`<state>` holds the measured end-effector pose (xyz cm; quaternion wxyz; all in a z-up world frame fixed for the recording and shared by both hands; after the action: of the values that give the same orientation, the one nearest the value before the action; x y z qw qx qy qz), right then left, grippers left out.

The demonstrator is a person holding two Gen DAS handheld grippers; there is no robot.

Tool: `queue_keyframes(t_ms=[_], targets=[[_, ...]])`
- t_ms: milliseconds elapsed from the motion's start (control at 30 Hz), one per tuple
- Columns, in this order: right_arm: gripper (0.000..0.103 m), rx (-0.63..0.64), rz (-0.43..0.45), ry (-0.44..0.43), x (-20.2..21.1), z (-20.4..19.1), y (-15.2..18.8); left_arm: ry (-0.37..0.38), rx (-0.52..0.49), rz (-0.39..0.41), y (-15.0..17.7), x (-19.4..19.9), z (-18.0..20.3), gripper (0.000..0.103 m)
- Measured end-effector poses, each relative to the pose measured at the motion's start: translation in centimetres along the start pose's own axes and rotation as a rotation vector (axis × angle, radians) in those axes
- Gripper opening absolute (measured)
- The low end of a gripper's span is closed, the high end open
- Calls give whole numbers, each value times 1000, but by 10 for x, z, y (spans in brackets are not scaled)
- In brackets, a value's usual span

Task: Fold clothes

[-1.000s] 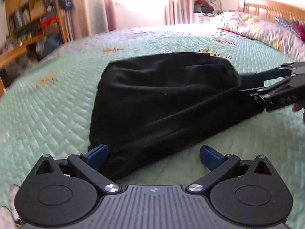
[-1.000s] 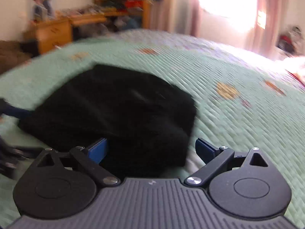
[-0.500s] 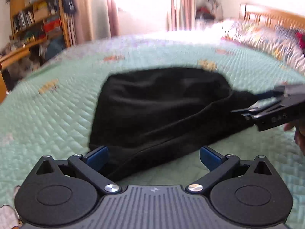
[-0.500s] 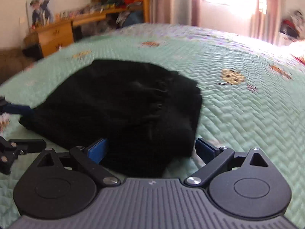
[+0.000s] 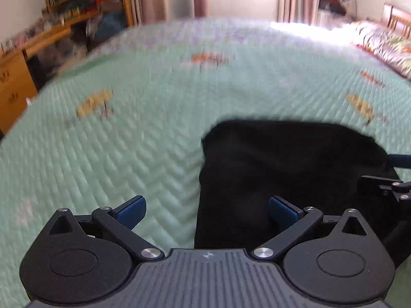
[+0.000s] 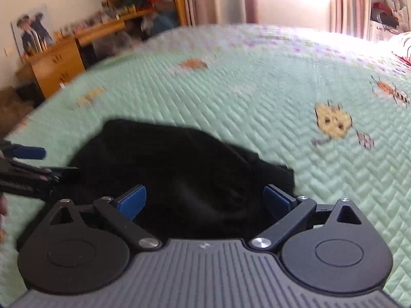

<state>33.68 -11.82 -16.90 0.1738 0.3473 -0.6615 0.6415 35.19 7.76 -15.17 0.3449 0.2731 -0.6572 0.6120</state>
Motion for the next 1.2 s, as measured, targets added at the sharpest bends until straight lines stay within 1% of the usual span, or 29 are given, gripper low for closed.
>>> queue_keyframes(t_ms=[33,67,133,167,200,233,267,400,433,533,600,667,700,800,867,900,933,967,1000,1033,1100,1200], targets=[[98,23,1,33,0,6,10,30,34,12,5,-1,-5,102],[98,11,2,40,7,15,20,49,68,21,7,0,-9,102],[98,-89,34,-14,28,35,28,83,135,37,8,2,-17,101],[98,-133,72,-33,41,44,26,86,145,67,5,7,-19,101],[98,-150,106,-47,51,48,21,102,137,84,1,11,-17,102],[98,-157,108,-66,54,49,16,121,127,99,-2,14,-14,102],[98,-165,110,-85,57,51,12,152,135,90,-2,12,-14,102],[98,-273,-76,-248,31,55,23,286,182,39,5,1,-17,102],[98,-313,-81,-286,31,62,31,320,193,27,6,-2,-18,102],[98,-484,-49,-481,46,85,49,420,228,-12,11,-9,-20,102],[98,-591,-48,-583,49,100,53,487,251,-38,13,-13,-22,102],[98,-626,-70,-605,39,98,48,554,274,-64,16,-16,-24,102],[99,-643,-81,-616,34,97,45,560,256,-74,13,-19,-16,102],[100,-616,-111,-622,12,72,30,587,172,-89,7,-19,19,102],[98,-560,-119,-567,3,55,22,555,117,-81,10,-19,33,101],[95,-532,-115,-533,4,50,22,532,113,-75,13,-17,33,93],[70,-516,-115,-486,8,52,26,512,132,-70,16,-14,28,75],[46,-501,-115,-440,11,55,31,509,162,-74,19,-10,21,63],[44,-536,-110,-449,17,59,37,527,192,-84,22,-7,16,44],[41,-550,-100,-461,23,62,42,538,196,-86,24,-1,14,34],[40,-534,-86,-445,33,60,49,556,194,-86,29,13,11,29],[38,-516,-60,-426,51,51,51,523,119,-71,35,35,20,24]])
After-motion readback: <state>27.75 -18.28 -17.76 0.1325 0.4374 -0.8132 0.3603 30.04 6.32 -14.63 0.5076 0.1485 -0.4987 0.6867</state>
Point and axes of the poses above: each gripper's, at about its wrist camera, not at the fingertips, and x roughly against the way its jaws point, z to its right, y to its underside, the point moved 10 cm from there along -x, roughly the way its jaws point, and after that the axes turned 2 degrees about -z, right-handed, at the moved point
